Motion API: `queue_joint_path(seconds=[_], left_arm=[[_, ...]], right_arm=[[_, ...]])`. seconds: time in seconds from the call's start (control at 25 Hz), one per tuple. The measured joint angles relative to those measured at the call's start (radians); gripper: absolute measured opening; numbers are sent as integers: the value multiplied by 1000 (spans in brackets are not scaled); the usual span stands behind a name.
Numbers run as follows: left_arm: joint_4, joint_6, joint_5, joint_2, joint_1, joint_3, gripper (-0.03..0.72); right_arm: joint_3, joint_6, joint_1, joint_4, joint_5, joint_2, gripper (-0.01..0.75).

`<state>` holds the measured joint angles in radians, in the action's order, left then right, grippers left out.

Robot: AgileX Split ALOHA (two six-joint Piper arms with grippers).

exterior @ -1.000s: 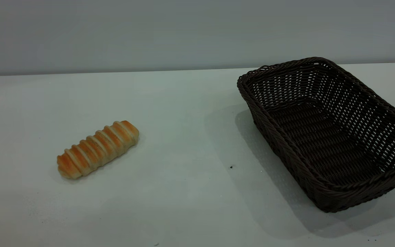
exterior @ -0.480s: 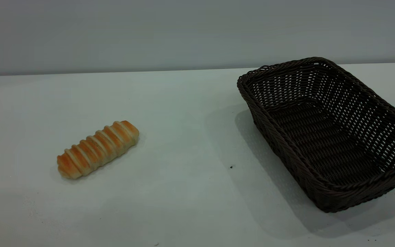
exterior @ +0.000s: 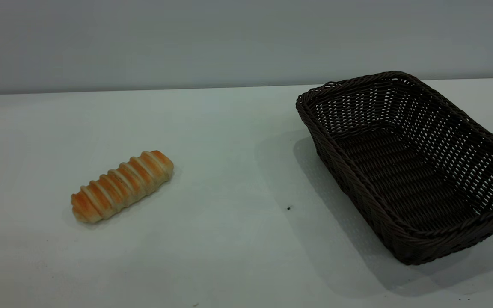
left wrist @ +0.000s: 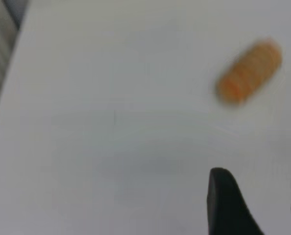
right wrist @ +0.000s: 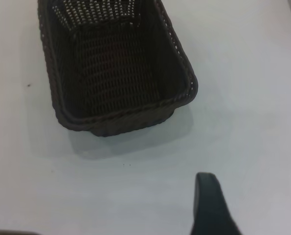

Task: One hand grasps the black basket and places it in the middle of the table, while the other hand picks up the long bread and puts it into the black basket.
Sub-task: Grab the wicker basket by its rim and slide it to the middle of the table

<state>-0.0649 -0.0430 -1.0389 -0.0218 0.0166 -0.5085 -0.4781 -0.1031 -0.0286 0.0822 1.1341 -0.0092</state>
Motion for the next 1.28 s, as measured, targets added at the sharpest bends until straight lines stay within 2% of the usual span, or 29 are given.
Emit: queue_joint_path(seconds=[0.2,0.56,0.84,1.28], left_arm=[[11,-1,87,90,0,-16,366],[10,-37,329,498,0,-20,366],[10,-122,381,756,0,-20,366],[10,-155,385,775,0,-20,366]], right_arm=[[-45,-1,0,97,-23,134,457],[-61,-4,0,211,-200,584,457],[-62,-4,0,321,-361,936,457],[-63,-19,0,485,-633,1280,457]])
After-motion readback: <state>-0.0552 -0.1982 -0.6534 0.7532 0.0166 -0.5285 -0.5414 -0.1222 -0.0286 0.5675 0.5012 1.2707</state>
